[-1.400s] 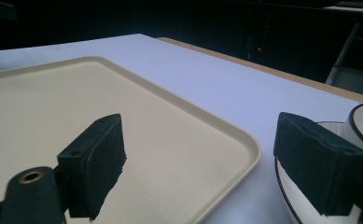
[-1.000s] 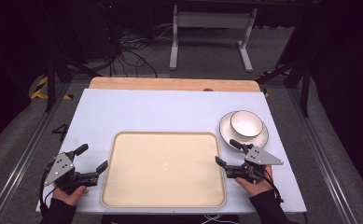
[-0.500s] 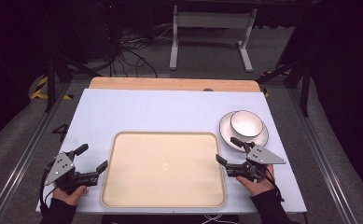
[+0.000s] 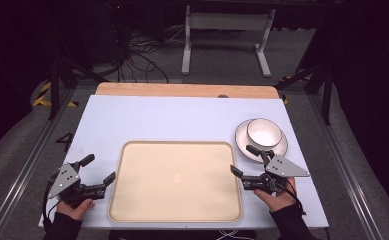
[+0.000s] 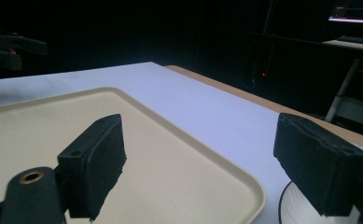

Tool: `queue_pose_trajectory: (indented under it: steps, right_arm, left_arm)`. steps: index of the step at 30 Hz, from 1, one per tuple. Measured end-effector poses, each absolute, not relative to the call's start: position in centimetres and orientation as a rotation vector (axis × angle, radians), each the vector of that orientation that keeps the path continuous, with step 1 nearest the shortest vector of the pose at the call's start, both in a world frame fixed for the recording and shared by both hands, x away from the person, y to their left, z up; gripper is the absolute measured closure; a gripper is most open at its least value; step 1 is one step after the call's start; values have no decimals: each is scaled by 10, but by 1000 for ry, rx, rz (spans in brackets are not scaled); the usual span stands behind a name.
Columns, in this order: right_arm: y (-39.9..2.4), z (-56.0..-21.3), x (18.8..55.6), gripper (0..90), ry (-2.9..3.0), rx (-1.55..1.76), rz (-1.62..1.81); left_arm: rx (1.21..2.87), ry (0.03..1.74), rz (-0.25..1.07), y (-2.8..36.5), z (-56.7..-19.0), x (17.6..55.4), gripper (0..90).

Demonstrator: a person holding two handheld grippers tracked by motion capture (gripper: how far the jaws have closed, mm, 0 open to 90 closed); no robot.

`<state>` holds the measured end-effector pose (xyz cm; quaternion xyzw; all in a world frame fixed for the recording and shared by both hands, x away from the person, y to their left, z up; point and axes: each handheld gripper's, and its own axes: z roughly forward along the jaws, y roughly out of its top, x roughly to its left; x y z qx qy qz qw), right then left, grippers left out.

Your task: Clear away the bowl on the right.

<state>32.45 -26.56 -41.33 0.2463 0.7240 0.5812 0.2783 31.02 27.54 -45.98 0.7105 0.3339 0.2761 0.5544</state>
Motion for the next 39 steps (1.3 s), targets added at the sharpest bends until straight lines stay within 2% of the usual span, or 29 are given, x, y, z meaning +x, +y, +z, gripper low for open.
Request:
queue_pose_trajectory:
  steps: [25, 39]
  right_arm:
    - [-257, -382, 329, 165, 1966, 646, 1570]
    - [-275, -368, 341, 166, 1939, 749, 1486]
  left_arm:
    - [1674, 792, 651, 275, -460, 310, 66]
    - [1673, 790, 650, 275, -460, 311, 66]
